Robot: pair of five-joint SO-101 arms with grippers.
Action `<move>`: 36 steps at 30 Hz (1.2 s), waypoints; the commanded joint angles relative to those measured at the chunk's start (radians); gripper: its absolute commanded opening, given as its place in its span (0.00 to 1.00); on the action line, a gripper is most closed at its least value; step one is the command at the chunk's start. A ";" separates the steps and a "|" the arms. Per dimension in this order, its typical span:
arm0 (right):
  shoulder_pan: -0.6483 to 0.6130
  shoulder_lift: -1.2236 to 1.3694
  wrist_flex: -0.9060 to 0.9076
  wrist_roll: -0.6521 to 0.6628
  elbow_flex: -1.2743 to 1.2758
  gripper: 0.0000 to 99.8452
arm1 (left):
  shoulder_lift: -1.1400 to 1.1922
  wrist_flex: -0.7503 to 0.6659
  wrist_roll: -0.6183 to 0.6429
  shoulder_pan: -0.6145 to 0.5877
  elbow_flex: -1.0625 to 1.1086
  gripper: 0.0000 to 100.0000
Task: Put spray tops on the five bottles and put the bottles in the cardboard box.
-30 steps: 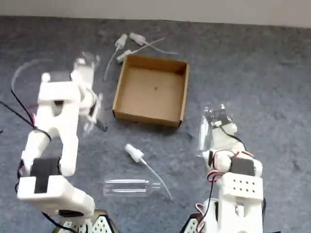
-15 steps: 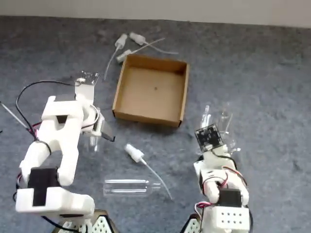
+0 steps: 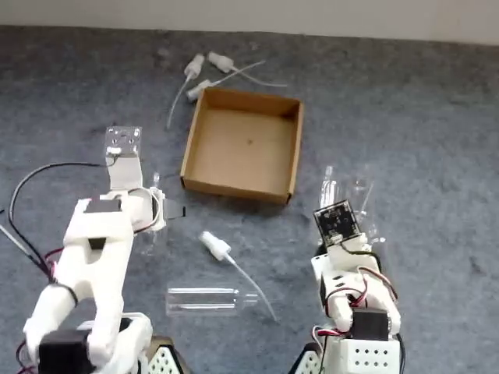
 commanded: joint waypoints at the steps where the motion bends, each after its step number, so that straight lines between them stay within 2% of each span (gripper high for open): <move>1: -0.002 -0.015 0.005 -0.005 0.105 0.02 | -0.163 -0.069 0.015 -0.002 0.079 0.17; 19: -0.002 -0.015 0.005 -0.005 0.105 0.02 | -1.283 -0.072 0.020 0.005 0.674 0.17; 22: -0.002 -0.015 0.005 -0.005 0.105 0.02 | -1.434 -0.064 0.014 0.001 0.694 0.17; 36: -0.002 -0.015 0.005 -0.005 0.105 0.02 | -1.236 -0.021 0.015 -0.159 0.704 0.17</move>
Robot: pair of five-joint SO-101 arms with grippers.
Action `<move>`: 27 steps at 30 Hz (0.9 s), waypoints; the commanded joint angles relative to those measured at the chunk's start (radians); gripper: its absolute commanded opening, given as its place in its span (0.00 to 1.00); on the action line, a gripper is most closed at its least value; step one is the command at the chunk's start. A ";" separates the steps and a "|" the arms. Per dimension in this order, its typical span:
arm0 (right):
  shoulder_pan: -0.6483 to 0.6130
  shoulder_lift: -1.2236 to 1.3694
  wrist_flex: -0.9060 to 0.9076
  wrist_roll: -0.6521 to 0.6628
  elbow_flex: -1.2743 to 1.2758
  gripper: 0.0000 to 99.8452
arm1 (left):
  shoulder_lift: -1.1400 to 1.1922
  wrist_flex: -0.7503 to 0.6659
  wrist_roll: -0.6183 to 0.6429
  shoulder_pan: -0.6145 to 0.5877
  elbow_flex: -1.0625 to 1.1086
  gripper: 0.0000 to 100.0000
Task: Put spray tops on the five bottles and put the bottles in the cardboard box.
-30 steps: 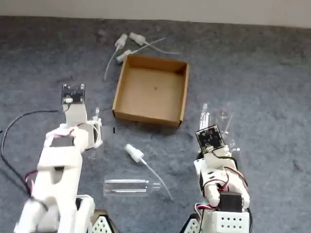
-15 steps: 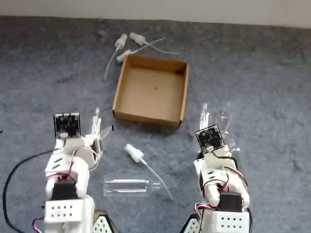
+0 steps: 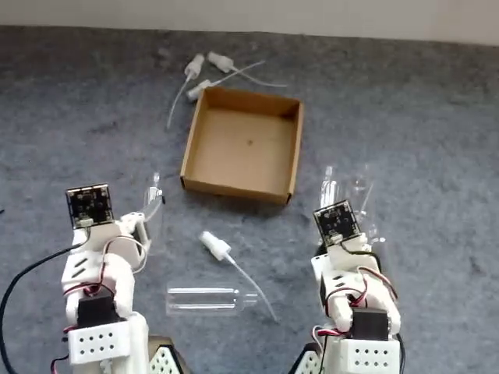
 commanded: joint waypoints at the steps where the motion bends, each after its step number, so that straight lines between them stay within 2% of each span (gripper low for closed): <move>1: -0.002 -0.015 0.005 -0.005 0.105 0.02 | 0.021 0.005 0.002 -0.056 0.024 0.17; 4: -0.002 -0.015 0.005 -0.005 0.105 0.02 | 0.021 0.020 0.002 -0.058 0.024 0.17; 6: -0.002 -0.015 0.005 -0.005 0.105 0.02 | 0.021 0.086 0.002 -0.058 0.024 0.17; 13: -0.002 -0.015 0.005 -0.005 0.105 0.02 | -0.005 0.575 0.005 -0.062 0.013 0.17; 20: -0.002 -0.015 0.007 -0.005 0.105 0.02 | -0.120 0.605 0.005 -0.062 0.018 0.17; 27: -0.002 -0.015 0.007 -0.005 0.105 0.02 | -0.134 0.605 0.005 -0.062 0.018 0.17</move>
